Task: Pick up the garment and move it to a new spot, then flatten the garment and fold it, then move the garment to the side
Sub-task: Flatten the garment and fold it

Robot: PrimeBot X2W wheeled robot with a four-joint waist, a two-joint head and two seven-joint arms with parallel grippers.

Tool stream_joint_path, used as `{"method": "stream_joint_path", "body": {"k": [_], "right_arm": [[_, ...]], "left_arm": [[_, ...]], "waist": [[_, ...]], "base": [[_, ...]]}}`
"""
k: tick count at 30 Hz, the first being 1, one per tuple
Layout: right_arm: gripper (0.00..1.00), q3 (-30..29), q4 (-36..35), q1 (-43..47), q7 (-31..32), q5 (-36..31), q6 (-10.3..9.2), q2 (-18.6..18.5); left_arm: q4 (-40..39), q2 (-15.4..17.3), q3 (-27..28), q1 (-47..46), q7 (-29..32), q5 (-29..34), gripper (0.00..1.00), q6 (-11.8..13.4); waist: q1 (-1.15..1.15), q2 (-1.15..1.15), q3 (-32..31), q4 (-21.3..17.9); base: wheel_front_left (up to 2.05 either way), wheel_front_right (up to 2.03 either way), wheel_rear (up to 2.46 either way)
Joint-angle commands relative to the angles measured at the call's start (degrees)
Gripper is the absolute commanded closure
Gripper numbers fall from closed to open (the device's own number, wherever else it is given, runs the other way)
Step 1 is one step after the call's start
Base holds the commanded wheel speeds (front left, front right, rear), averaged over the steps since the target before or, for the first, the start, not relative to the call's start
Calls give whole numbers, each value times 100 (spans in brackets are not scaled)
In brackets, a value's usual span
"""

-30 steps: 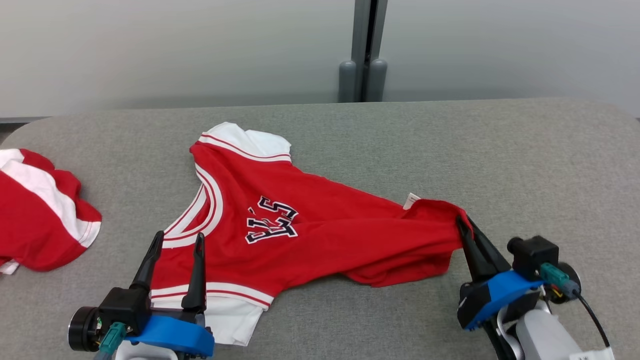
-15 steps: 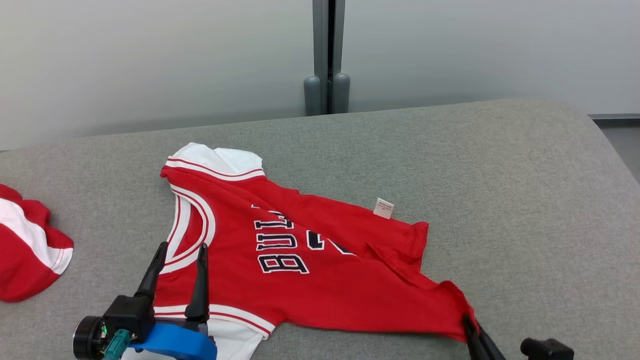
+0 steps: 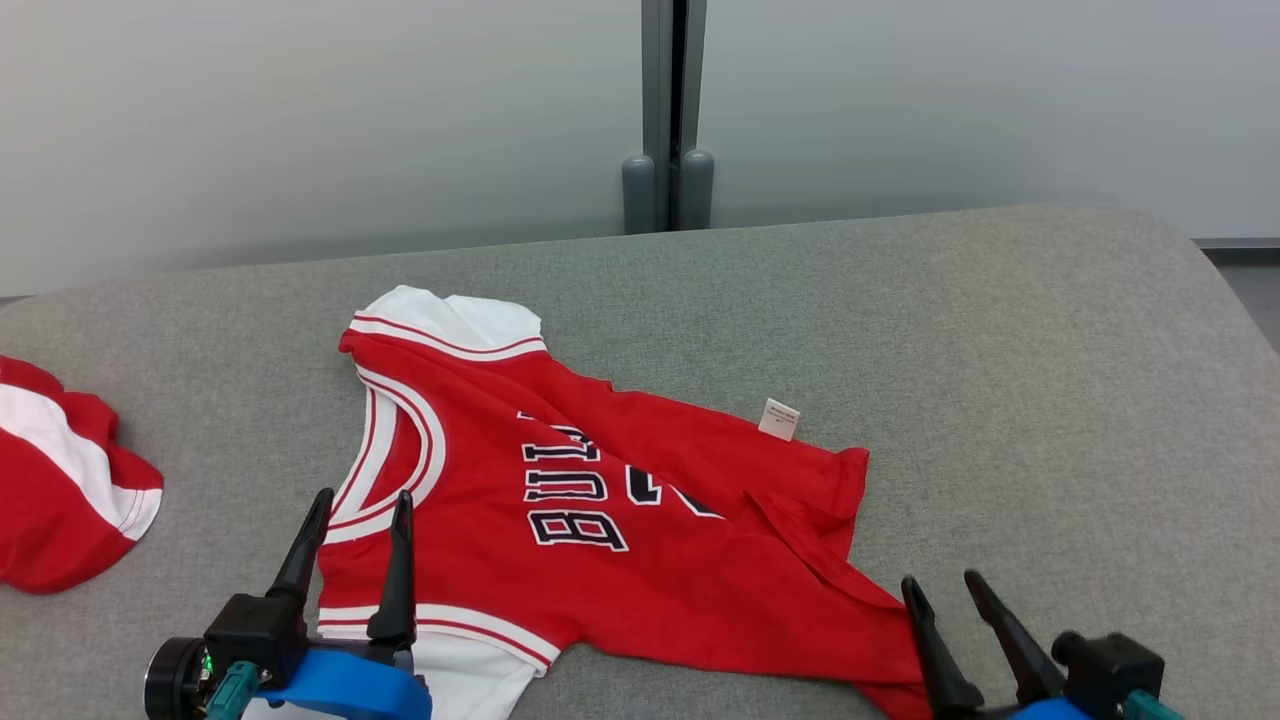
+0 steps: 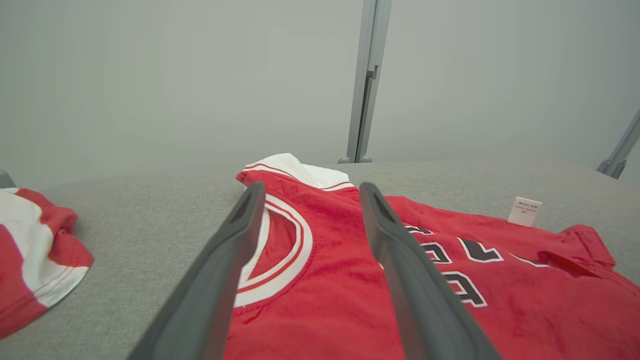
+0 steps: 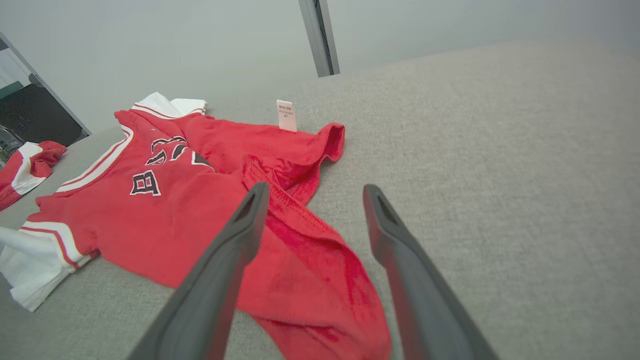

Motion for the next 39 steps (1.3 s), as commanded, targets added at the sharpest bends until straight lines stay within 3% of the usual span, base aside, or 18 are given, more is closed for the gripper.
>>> {"method": "stream_joint_path", "body": {"k": [1, 9, 19, 29, 39], "right_arm": [[0, 14, -90, -229, -33, -117, 3, -51], [0, 260, 166, -1446, -35, -671, 3, -181], [0, 347, 1629, -2868, 0, -1061, 2, -155], [0, 79, 3324, -3346, -10, -1305, 2, -183], [0, -88, 4426, -3616, -19, -1456, 2, -1]], "left_arm": [[8, 13, 26, 14, -14, -7, 0, -9], [0, 11, -25, -65, -14, 15, 0, -9], [-42, 51, -36, -266, -14, -20, 0, -9], [-70, 45, -47, -397, -14, -29, 0, -9], [-56, 40, -44, -473, -14, -46, 0, -9]], "waist": [[0, 0, 1, 10], [0, 0, 49, 135], [0, 0, 291, 410], [0, 0, 503, 636], [0, 0, 592, 695]], "base": [[0, 0, 0], [0, 0, 0], [0, 0, 0], [0, 0, 0], [0, 0, 0]]}}
